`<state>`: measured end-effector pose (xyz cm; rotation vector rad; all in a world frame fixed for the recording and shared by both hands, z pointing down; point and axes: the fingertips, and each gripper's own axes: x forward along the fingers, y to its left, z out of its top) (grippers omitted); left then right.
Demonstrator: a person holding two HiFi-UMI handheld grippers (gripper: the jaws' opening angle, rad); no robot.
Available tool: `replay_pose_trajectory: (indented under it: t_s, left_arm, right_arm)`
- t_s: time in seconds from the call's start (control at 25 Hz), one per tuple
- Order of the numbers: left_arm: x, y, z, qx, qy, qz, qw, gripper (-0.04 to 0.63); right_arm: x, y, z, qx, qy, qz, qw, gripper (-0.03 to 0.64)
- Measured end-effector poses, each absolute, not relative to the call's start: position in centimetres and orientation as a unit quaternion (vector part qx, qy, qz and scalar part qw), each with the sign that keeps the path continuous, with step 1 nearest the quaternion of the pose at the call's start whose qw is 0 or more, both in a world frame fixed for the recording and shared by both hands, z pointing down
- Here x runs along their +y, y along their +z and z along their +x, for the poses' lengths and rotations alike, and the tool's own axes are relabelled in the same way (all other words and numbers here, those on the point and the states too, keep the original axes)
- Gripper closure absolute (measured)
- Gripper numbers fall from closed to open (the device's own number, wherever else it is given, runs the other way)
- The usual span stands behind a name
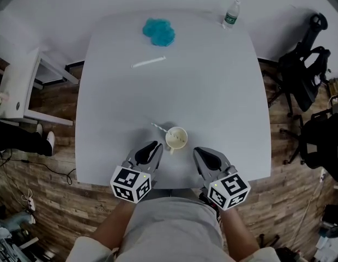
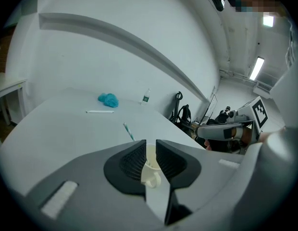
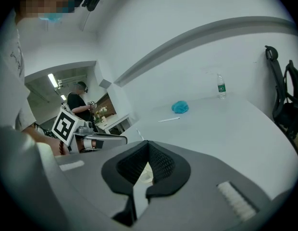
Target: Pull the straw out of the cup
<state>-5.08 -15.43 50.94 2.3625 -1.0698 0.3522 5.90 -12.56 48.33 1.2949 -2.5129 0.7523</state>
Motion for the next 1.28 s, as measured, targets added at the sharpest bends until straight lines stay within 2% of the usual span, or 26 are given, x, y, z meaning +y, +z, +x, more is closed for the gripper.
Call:
replay_pose_trajectory:
  t_s: [0.6, 1.28]
  left_arm:
    - [-18.3, 54.9, -3.9, -0.374, 0.135, 0.861, 0.316, 0.434]
    - [-20.1, 57.0, -3.0, -0.362, 0.138, 0.858, 0.337, 0.456]
  right_arm:
    - [-13.8, 50.5, 6.3, -0.851, 0.275, 0.429, 0.125, 0.611]
    - [-14.0, 52.2, 6.8, -0.845, 0.291, 0.428, 0.136, 0.611]
